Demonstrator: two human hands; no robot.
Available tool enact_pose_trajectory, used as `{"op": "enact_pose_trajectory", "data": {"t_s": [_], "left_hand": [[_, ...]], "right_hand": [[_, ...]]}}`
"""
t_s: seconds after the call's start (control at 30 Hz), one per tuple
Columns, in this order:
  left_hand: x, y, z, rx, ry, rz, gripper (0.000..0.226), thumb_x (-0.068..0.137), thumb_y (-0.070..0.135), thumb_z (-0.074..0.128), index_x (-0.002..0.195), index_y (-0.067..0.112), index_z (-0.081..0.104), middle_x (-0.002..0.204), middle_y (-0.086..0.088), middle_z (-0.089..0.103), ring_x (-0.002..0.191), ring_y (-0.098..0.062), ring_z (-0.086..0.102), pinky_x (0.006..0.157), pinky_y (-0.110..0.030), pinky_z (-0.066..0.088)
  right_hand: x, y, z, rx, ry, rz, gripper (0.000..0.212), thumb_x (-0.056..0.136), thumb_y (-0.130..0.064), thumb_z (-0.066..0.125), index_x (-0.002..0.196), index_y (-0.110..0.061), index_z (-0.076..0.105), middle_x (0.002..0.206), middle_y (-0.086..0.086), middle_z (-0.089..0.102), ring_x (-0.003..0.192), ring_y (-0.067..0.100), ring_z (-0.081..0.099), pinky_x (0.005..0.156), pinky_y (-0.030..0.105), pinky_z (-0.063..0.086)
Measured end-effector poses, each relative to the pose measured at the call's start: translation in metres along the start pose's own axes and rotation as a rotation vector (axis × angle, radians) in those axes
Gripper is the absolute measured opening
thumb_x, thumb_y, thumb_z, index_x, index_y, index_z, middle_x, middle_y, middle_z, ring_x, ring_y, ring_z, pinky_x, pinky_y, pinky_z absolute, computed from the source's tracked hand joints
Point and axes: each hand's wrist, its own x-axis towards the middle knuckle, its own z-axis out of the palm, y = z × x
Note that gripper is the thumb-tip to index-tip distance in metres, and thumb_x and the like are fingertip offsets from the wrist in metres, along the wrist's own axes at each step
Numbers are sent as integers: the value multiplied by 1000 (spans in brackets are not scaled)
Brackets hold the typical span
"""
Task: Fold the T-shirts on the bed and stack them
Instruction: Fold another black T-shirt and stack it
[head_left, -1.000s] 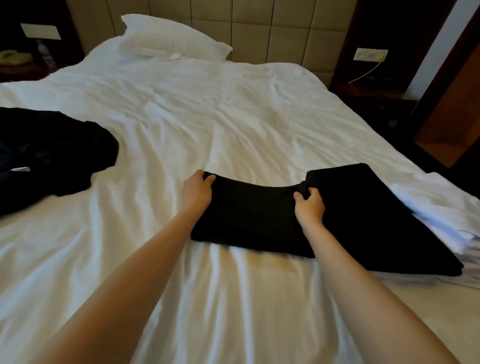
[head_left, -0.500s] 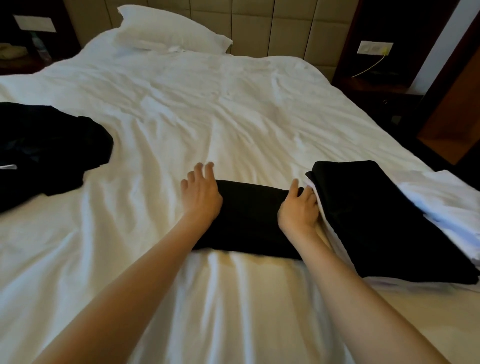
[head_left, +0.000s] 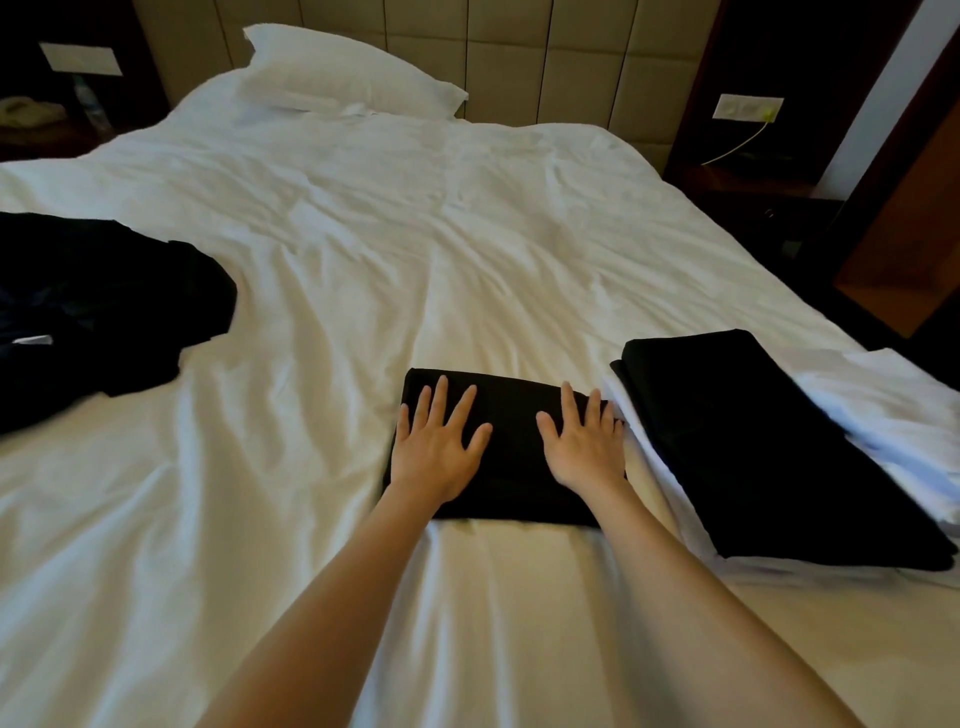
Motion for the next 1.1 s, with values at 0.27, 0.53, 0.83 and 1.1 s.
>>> {"op": "enact_pose_trajectory", "data": {"t_s": [0.27,0.53,0.83,1.1], "left_hand": [[-42,-4,3,-242,378,-107,51,96,35,41,145,26,32,156,-5,15,142,-22,19,117,-34,10],[-88,-1,2,-1368,532,-705,60,82,21,70,133,6,43,128,-4,52,116,-21,53,99,-31,40],[-95,42,-16,-2251,-83,-697,19,90,25,60,99,9,57,96,-9,61,87,-23,58,86,-39,47],[-76,61,-58,-2220,-11,-582,20,91,5,47,110,3,52,95,-16,61,84,-29,59,71,-39,49]], "right_hand": [[-24,5,1,529,312,270,71,91,-30,56,146,-1,22,149,17,33,137,30,32,112,38,30],[-27,16,-28,1227,-90,541,58,75,-11,73,128,-6,52,115,17,62,101,33,60,86,41,51],[-35,19,-32,1449,-263,324,9,70,-18,66,76,-18,73,110,19,66,87,26,65,86,45,54],[-90,3,-86,1700,-160,349,23,77,-3,60,100,-2,61,92,12,64,80,25,62,59,29,48]]}}
